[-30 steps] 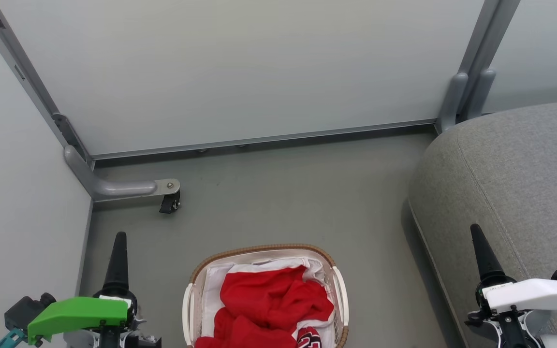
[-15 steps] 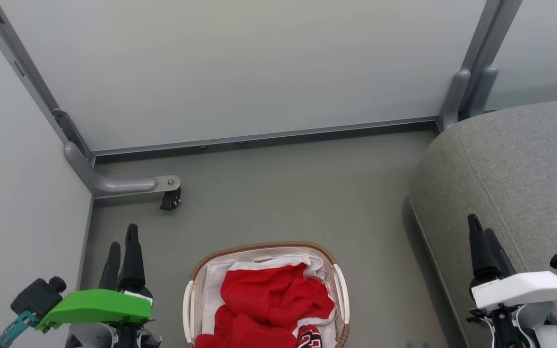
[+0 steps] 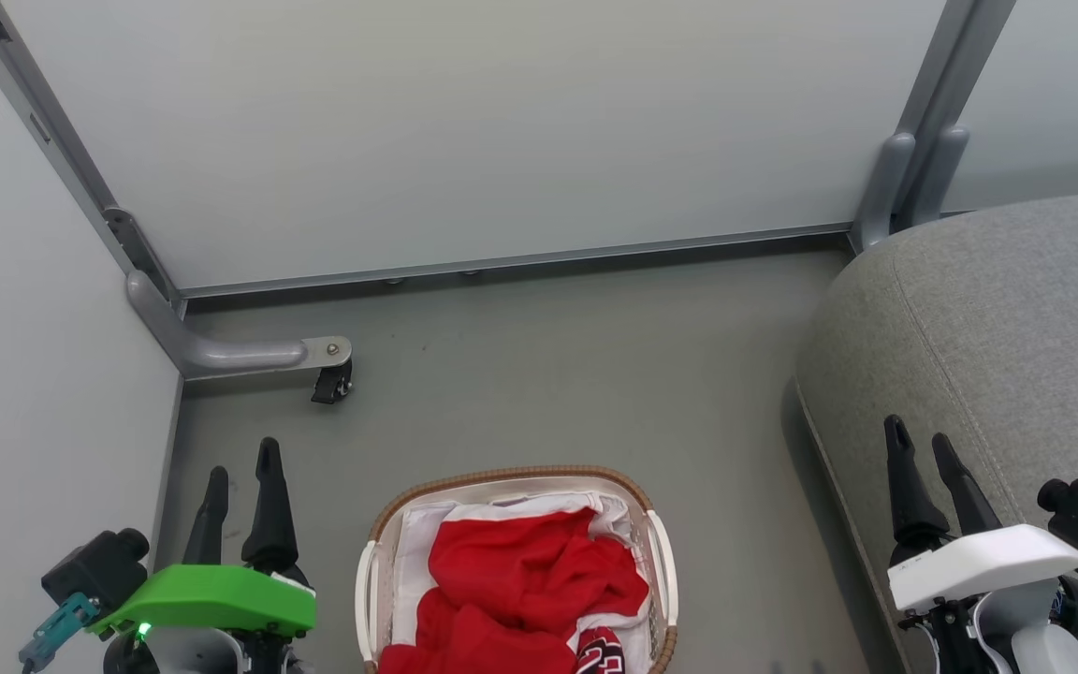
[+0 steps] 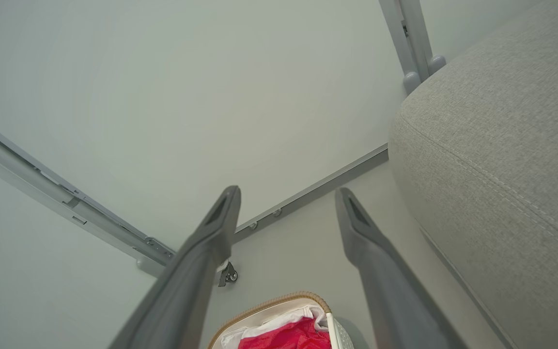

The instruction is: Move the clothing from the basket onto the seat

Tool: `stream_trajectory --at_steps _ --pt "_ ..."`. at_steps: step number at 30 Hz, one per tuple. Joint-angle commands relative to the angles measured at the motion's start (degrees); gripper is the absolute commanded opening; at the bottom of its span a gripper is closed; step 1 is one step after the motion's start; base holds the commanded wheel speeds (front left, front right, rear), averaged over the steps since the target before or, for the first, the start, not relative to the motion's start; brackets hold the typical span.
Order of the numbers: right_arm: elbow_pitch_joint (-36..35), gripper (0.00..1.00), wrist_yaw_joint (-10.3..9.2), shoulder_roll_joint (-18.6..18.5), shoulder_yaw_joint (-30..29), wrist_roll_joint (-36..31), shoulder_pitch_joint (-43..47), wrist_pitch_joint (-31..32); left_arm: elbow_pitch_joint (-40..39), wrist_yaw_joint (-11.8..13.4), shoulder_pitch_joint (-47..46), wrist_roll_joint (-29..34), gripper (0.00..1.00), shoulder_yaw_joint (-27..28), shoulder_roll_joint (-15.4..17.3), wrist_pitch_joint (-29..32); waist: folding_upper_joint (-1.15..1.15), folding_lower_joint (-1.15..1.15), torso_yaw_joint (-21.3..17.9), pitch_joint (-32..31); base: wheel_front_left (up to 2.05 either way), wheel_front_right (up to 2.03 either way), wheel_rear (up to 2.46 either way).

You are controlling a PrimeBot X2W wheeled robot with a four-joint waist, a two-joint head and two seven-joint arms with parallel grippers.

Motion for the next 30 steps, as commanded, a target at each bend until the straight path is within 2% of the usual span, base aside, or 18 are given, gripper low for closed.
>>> stream_trajectory --at_steps 1,30 --pt "-0.43 1.0 0.01 -0.42 0.04 -2.1 -0.3 -0.6 -0.19 -0.05 0.55 1.66 1.0 -0.36 0.39 -0.59 0.0 0.0 0.02 -0.03 0.0 0.0 0.0" --pt "0.84 1.0 0.02 -0.62 1.21 -20.26 1.09 -4.75 4.29 -0.42 1.36 15.27 1.0 -2.97 0.55 -4.72 0.0 0.0 0.36 0.07 0.0 0.0 0.0"
